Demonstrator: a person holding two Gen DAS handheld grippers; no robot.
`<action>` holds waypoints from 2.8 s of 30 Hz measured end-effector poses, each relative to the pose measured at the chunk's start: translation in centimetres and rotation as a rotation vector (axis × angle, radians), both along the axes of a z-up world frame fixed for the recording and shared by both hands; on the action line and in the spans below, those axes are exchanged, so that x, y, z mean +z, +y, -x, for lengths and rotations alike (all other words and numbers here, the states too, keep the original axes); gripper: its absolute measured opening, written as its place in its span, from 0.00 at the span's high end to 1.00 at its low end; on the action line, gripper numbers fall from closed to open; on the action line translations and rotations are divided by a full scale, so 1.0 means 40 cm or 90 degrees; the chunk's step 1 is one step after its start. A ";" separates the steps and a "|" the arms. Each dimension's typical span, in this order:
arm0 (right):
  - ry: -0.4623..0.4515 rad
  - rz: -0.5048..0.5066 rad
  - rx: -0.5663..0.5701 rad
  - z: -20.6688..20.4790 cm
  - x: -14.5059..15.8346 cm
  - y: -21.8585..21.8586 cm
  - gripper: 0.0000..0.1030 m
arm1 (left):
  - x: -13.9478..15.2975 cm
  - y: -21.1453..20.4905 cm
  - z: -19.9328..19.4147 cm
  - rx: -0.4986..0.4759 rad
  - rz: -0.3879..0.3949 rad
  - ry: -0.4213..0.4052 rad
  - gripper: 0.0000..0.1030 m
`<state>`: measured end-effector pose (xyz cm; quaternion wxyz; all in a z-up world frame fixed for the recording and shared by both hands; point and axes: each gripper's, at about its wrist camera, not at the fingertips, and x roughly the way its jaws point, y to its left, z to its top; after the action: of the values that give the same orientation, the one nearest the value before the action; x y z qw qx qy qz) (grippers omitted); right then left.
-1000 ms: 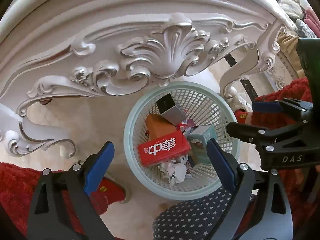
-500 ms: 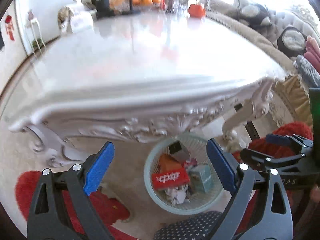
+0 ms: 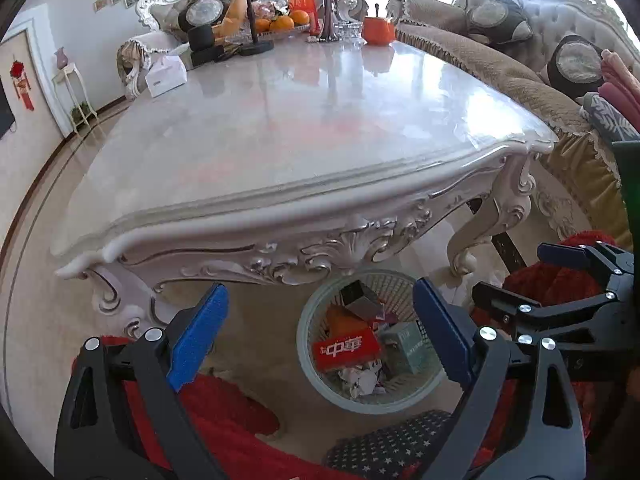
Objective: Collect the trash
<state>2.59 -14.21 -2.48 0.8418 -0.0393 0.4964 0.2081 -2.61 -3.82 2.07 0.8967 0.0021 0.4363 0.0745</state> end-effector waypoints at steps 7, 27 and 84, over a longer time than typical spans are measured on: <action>0.000 0.009 0.000 0.003 0.009 0.000 0.07 | 0.014 0.009 0.001 0.012 0.016 -0.002 0.12; -0.006 0.015 -0.003 -0.003 0.007 -0.003 0.07 | 0.023 -0.004 0.001 -0.002 0.034 0.000 0.12; -0.010 0.023 -0.005 -0.001 0.010 -0.002 0.07 | 0.001 -0.004 -0.007 -0.004 0.017 0.014 0.12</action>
<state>2.64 -14.29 -2.08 0.8457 -0.0543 0.4938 0.1951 -2.34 -3.97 2.12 0.8921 -0.0079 0.4469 0.0659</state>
